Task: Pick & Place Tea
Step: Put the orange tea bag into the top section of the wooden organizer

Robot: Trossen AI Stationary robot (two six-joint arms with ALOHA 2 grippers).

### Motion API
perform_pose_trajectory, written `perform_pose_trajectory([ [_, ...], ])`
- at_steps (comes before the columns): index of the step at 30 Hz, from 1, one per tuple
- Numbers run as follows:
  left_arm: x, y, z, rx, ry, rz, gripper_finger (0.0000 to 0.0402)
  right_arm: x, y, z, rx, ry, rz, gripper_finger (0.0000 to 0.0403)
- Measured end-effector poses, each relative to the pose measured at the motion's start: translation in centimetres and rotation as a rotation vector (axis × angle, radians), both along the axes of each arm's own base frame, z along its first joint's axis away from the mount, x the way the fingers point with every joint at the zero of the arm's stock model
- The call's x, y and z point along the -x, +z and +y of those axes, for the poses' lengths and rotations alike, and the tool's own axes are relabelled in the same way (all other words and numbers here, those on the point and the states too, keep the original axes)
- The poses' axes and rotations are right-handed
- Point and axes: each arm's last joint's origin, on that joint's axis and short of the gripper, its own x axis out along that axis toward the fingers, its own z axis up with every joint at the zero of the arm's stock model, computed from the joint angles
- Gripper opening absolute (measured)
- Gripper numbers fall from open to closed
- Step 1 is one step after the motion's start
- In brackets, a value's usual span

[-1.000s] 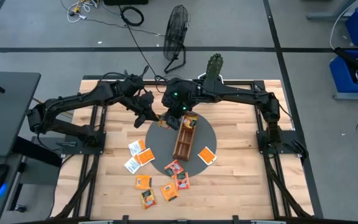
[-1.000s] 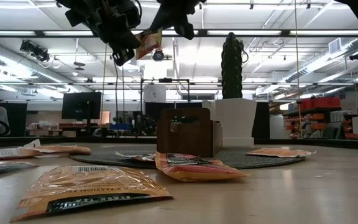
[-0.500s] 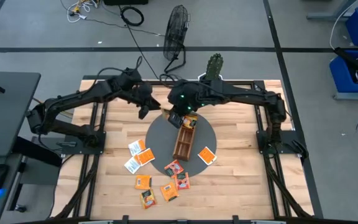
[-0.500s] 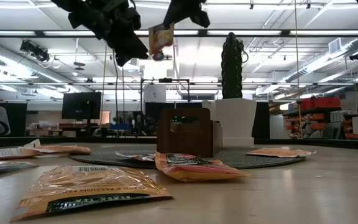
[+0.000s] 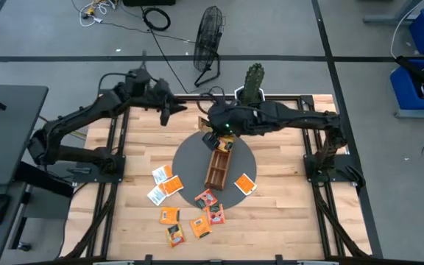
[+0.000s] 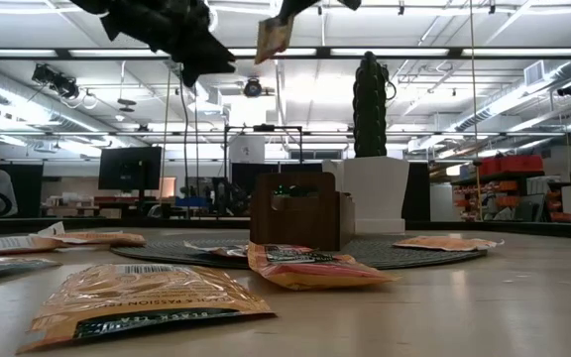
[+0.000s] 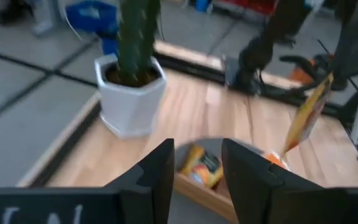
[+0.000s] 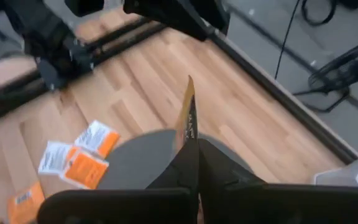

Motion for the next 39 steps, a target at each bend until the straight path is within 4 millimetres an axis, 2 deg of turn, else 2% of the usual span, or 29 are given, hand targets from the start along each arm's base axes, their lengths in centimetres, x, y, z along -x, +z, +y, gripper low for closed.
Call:
perform_pose_trajectory([
  [5,1.8,1.5,0.2,-0.049,0.052,-0.059,0.0134,0.9,-1.1,1.6,-0.005,-0.043,-0.124,0.0],
  [11,3.4,2.6,0.3,-0.087,0.1,-0.099,0.0133,3.6,-3.2,2.4,-0.069,-0.144,-0.325,0.0],
  [17,4.1,3.1,0.1,-0.1,0.12,-0.118,0.0133,6.5,-6.6,2.6,-0.172,-0.36,-0.423,0.0],
  [22,4.2,3.3,0.0,-0.093,0.124,-0.128,0.0133,7.7,-10.1,3.6,-0.255,-0.548,-0.485,0.0],
  [28,4.2,3.3,0.0,-0.087,0.137,-0.126,0.0133,8.5,-14.6,4.6,-0.313,-0.721,-0.533,0.0],
  [34,4.2,3.3,0.1,-0.089,0.142,-0.125,0.0133,8.1,-17.1,4.3,-0.279,-0.79,-0.502,0.0],
  [39,4.2,3.3,0.1,-0.089,0.147,-0.125,0.0133,7.1,-19.7,3.9,-0.295,-0.893,-0.508,0.0],
])
